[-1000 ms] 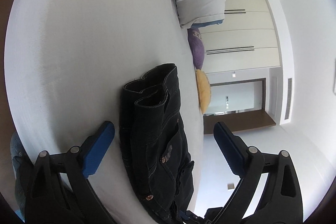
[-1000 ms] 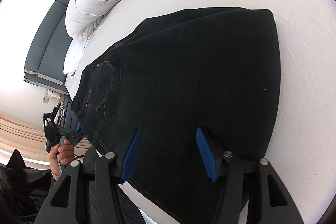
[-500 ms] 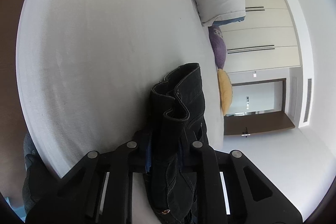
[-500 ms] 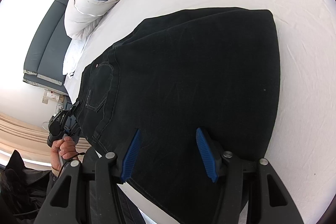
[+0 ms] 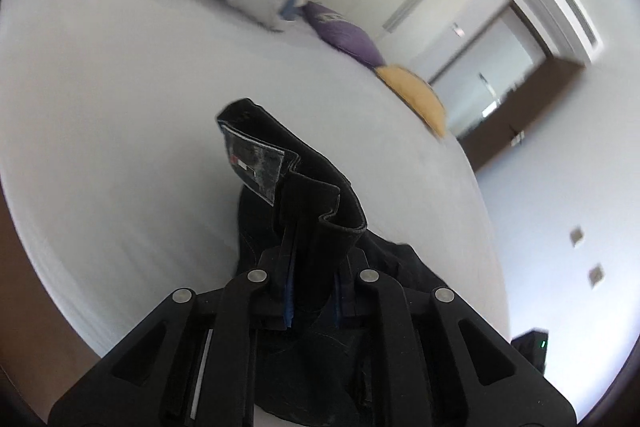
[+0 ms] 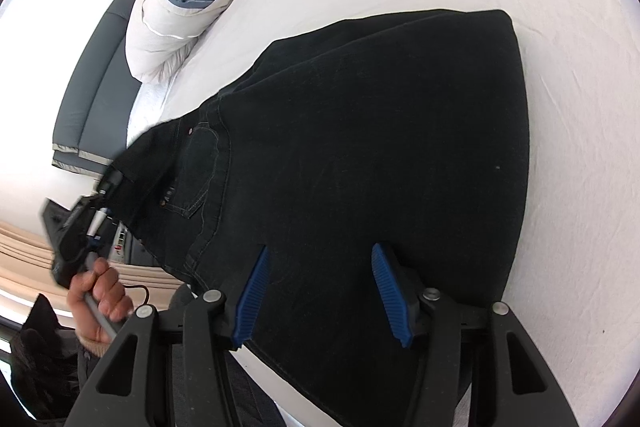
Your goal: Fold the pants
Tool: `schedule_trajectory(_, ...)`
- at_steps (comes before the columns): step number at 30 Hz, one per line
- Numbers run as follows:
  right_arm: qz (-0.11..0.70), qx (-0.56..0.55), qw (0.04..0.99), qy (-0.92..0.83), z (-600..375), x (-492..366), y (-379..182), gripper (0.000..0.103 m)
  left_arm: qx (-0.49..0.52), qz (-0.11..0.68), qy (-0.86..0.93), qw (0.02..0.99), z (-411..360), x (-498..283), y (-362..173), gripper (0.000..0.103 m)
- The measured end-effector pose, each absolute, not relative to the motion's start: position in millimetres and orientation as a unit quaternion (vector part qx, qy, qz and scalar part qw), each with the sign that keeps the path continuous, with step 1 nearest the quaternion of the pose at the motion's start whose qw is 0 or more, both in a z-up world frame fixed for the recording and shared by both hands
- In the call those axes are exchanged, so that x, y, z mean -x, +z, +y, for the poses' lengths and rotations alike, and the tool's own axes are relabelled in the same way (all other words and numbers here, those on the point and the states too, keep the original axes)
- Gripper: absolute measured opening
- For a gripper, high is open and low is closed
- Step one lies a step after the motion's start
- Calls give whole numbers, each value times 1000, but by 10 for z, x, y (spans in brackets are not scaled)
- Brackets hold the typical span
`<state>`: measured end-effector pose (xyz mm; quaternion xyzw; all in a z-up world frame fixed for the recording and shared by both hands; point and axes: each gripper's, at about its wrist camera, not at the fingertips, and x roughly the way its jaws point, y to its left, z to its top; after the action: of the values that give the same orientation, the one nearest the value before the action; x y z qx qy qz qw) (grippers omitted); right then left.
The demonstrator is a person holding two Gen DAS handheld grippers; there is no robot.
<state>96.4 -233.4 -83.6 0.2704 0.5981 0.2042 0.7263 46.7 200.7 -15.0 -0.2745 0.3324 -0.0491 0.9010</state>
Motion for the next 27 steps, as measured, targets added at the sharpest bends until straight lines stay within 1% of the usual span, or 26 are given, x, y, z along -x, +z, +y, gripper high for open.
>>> schedule_trajectory(2,595,-280,724,206,-2361,-962,-832,57,200,337,-88,916,1473,-494,24,11)
schedule_trajectory(4,591,-294,722,208,-2394,-965,-811,59,156,344,-125,917,1023,-458,64,11)
schedule_trajectory(9,570,-347,714,213,-2557,-1012,-726,61,67,377,-181,906,167,-265,-185,11)
schedule_trajectory(11,564,-356,712,220,-2581,-1058,-688,61,49,389,-193,900,-13,-164,-304,11)
schedule_trajectory(12,562,-365,708,224,-2596,-1088,-677,62,40,390,-196,899,-77,-159,-336,11)
schedule_trajectory(15,556,-395,695,228,-2617,-1176,-673,74,14,390,-202,898,-214,-92,-378,11)
schedule_trajectory(18,553,-413,684,237,-2584,-1269,-676,75,-7,384,-203,901,-289,-53,-383,11)
schedule_trajectory(21,554,-421,676,241,-2527,-1344,-670,79,-15,384,-201,901,-277,17,-396,11)
schedule_trajectory(27,566,-428,661,245,-2439,-1524,-655,81,-55,377,-201,902,-352,144,-374,11)
